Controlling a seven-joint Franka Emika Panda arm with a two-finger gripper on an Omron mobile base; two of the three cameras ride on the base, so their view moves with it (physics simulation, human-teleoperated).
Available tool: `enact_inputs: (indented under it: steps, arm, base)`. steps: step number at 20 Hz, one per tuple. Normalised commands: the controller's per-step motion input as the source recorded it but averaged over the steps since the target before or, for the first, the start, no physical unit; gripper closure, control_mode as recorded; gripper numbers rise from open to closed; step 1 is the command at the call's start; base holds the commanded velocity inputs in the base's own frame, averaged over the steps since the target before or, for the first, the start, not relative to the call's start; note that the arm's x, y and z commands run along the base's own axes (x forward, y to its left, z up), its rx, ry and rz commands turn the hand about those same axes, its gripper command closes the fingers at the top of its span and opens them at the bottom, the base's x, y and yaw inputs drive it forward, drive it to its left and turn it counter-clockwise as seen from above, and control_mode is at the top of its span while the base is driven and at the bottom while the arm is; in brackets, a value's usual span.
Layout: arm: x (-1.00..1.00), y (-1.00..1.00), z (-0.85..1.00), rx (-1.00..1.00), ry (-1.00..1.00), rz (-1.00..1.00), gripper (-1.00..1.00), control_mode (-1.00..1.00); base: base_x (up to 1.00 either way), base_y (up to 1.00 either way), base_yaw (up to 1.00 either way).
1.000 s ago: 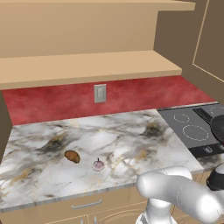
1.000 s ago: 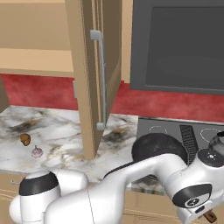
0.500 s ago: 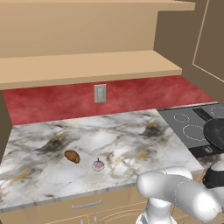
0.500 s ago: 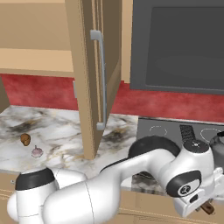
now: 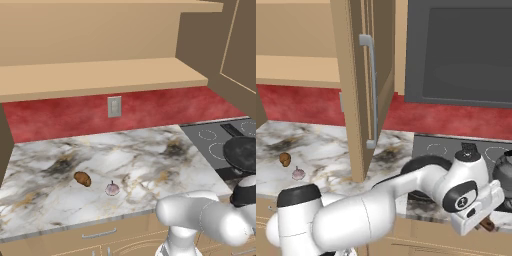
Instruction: Pick the pan from the cabinet and place it on the stove. Then turn on the stove burner for the pan.
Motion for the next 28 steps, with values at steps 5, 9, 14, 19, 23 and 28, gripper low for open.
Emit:
enact_inputs:
  steps: [5,9,14,19,23,28]
  arm:
    - [0.39,-0.15,0.00,0.03,0.00,0.13,1.00,-1.00]
    - [0.40,-0.09,0.00,0.02,0.00,0.12,1.00,-1.00]
    - [0.38,-0.02,0.00,0.00,0.00,0.10,1.00,-1.00]
    - [0.32,0.00,-0.01,0.00,0.00,0.06,1.00,-1.00]
    - [0.28,0.00,-0.03,0.00,0.00,0.05,1.00,-1.00]
    - [0.26,0.02,-0.01,0.00,0.00,0.02,1.00,-1.00]
  base:
    - [0.00,0.00,0.00]
    - [0.00,0.00,0.00]
    - [0.00,0.00,0.00]
    - [0.00,0.00,0.00]
    - [0.00,0.00,0.00]
    - [0.00,0.00,0.00]
